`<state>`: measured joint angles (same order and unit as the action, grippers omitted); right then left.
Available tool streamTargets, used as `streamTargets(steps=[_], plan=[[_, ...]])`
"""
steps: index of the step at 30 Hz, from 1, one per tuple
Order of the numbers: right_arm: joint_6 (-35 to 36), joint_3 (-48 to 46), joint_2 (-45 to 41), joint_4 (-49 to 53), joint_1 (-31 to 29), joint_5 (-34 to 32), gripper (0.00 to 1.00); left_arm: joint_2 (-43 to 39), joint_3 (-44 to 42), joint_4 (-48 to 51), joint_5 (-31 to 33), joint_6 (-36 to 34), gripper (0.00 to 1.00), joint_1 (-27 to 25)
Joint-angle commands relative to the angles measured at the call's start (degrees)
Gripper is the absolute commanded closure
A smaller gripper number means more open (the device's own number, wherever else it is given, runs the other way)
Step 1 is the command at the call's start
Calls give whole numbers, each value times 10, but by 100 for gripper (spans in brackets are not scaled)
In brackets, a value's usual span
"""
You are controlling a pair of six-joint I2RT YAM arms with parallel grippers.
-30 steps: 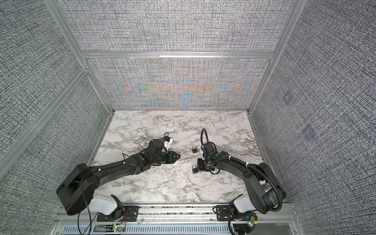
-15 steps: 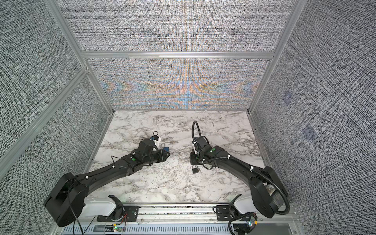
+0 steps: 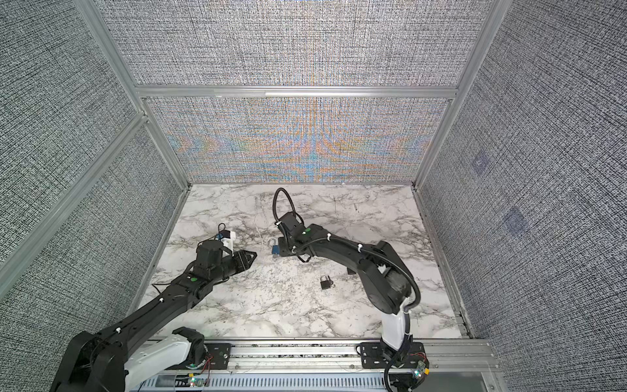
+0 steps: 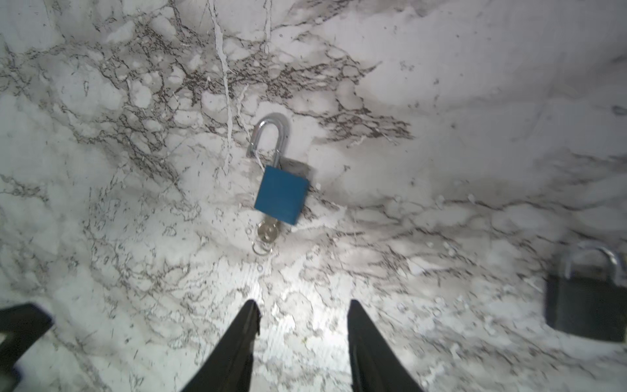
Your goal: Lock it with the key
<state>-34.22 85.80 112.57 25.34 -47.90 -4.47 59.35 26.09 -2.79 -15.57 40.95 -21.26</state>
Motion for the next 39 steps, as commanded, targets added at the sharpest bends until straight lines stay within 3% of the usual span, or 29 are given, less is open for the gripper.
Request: streamTargets(steps=[1,8,19,29,39], plan=[[-15,54,45,29,-5,-33,50,-23,-6,12,-28,-9,64,18],[-31,144,131,72,-9,-77,49,-64,-11,28,-57,-11,60,43],[-34,212,194,98,-14,-82,48,-78,-26,19,-78,-7,60,48],[-33,250,232,131,-18,-83,49,-93,-30,28,-88,-7,60,51],[-25,206,198,158,-19,-109,54,-86,-32,16,-94,-3,60,52]])
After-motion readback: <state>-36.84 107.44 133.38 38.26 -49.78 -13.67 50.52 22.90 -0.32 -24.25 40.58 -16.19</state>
